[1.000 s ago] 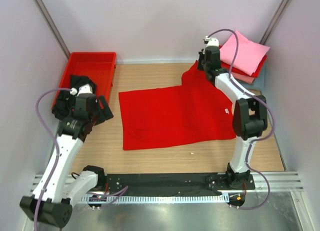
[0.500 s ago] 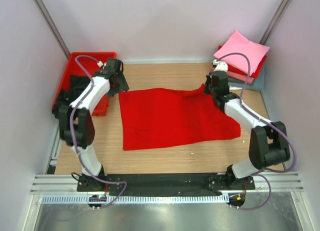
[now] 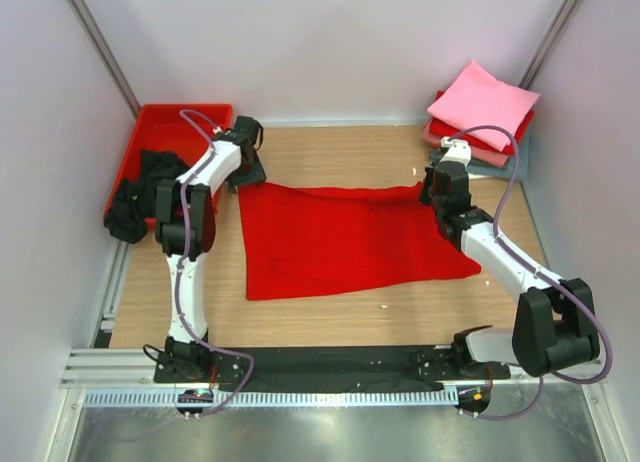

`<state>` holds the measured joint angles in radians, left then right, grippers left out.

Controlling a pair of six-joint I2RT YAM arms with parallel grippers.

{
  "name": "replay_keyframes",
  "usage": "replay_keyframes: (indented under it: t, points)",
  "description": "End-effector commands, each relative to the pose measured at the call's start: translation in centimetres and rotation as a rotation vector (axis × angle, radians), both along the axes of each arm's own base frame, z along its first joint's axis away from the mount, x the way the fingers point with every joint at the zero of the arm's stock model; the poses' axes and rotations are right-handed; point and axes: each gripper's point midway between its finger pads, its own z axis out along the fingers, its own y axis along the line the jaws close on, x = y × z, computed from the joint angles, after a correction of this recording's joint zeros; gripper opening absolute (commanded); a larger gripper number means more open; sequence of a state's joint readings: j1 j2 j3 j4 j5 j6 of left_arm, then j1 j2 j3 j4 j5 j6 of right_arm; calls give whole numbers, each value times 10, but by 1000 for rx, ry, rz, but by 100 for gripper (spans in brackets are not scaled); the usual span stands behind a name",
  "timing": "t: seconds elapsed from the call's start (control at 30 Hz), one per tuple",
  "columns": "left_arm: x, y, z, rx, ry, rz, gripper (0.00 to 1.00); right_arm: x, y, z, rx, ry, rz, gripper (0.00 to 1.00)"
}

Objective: Fold and stack the t-shirts
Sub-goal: Fold the tshirt

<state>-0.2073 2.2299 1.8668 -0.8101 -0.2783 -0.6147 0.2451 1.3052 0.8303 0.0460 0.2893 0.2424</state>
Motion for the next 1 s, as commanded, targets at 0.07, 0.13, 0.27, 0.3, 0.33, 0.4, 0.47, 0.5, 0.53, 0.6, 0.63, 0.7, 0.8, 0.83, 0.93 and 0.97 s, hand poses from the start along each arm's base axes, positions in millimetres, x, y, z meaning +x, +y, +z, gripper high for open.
replay_keyframes:
  t: [0.07, 0.13, 0.27, 0.3, 0.33, 0.4, 0.47, 0.5, 0.53, 0.6, 0.63, 0.7, 0.8, 0.83, 0.93, 0.97]
  points:
    - [13, 5, 0, 29, -25, 37, 63, 0, -1, 22, 29, -75, -18, 2]
    - [16, 5, -6, 35, -23, 41, 63, -2, -2, 25, 30, -83, -22, 1]
    - [18, 10, -6, 61, -32, 62, 62, -8, -7, 27, 27, -77, -45, 1]
    - [18, 10, -5, 60, -41, 63, 62, -10, -9, 27, 26, -76, -53, 1]
    - [21, 9, 2, 53, -66, 68, 60, -12, -11, 25, 24, -74, -64, 1]
    - [18, 12, 6, 51, -74, 81, 58, -14, -15, 25, 19, -74, -82, 2]
    - [15, 13, 19, 41, -117, 101, 57, -14, -14, 23, 17, -67, -81, 1]
    - [14, 15, 24, 40, -131, 114, 58, -14, -14, 21, 15, -60, -82, 1]
    - [14, 18, 36, 49, -160, 134, 62, -13, -15, 20, 16, -57, -86, 1]
    - [8, 20, 38, 46, -167, 158, 69, -13, -17, 14, 8, -42, -98, 2]
    - [9, 22, 44, 46, -189, 168, 71, -13, -19, 13, 8, -38, -112, 1]
    - [8, 23, 52, 40, -223, 187, 78, -13, -24, 7, -7, -18, -140, 2]
    - [10, 20, 53, 26, -228, 187, 81, -11, -25, 5, 1, -11, -143, 1]
    - [10, 20, 52, 28, -226, 189, 81, -12, -23, 4, 5, -9, -136, 1]
    - [11, 19, 41, 26, -205, 187, 82, -11, -22, 1, 10, -5, -132, 1]
    - [12, 18, 37, 27, -198, 186, 82, -11, -22, 2, 11, -8, -132, 1]
